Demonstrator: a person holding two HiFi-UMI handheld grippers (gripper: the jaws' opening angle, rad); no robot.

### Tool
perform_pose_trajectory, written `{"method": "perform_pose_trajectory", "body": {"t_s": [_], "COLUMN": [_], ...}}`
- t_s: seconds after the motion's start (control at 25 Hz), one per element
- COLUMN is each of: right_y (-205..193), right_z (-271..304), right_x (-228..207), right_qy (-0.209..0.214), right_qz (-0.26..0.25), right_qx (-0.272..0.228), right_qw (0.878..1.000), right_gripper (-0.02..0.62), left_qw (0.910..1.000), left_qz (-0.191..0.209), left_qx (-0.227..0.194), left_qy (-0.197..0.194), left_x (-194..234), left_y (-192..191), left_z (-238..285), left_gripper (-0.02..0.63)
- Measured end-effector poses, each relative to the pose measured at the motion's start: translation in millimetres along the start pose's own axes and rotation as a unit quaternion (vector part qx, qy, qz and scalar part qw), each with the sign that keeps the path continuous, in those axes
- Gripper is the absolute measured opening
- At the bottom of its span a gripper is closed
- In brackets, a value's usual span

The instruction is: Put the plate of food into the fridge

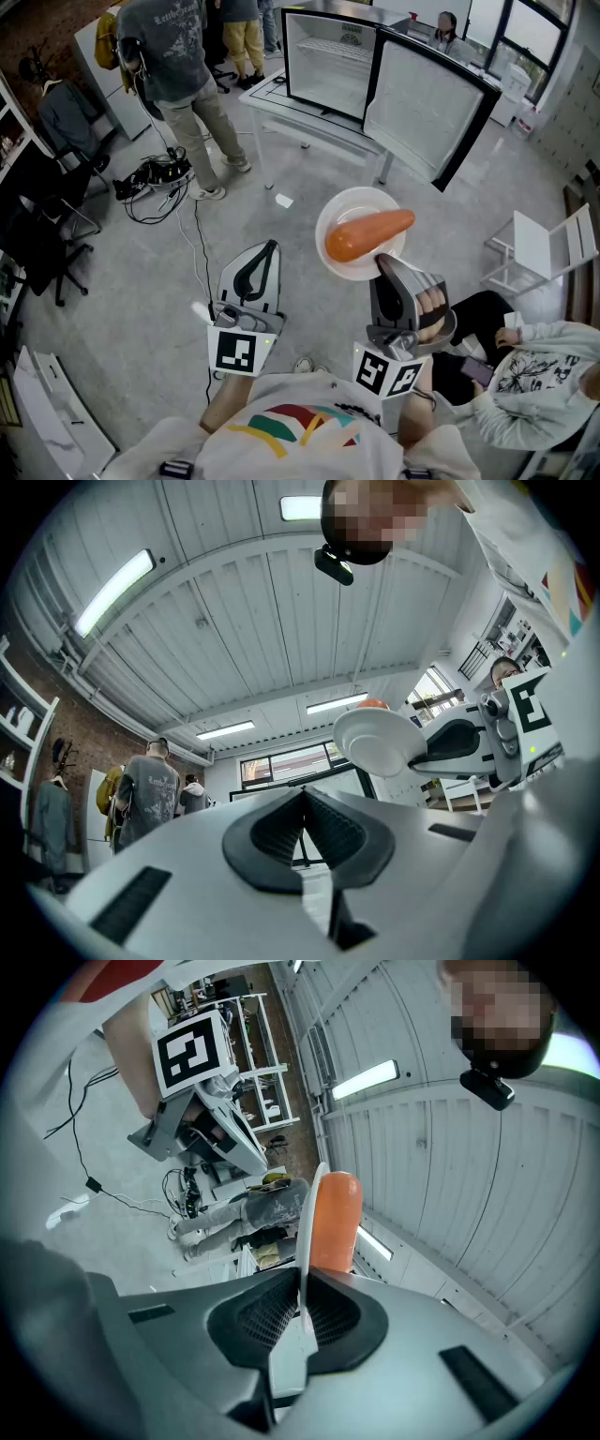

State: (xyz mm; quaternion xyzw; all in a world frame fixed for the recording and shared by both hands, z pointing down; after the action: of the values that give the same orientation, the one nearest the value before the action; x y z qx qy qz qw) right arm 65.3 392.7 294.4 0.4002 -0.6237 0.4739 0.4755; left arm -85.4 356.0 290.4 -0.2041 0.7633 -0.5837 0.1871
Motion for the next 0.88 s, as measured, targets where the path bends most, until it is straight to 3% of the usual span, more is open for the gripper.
{"method": "perform_pose_trajectory", "body": {"t_s": [0.88], "right_y": [0.6], "right_z": [-2.9], "right_x": [-6.3], "right_qy": [-0.001], "right_qz": [-0.009], "right_qx": [-0.028], "right_qw": [1.000], "right_gripper": [0.031], "left_qw": [0.9997], "left_qz": [0.005], "left_qx": [-0.021], "left_qy": [0.009], "left_x": [-7.3], "left_y": [7.4], "left_z": [1.7], "left_gripper": [0.006]}}
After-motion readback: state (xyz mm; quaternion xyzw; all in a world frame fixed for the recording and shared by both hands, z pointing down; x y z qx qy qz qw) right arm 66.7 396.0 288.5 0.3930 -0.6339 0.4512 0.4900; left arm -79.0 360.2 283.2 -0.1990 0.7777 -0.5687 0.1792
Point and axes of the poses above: the fingertips, and each gripper's own axes: z forward along the fingers, x to its left, y out of its top, the point moved 2 cm from there along -z, backward along the fingers, and after that the axes turned 10 degrees about -z, right-handed, at the moved point
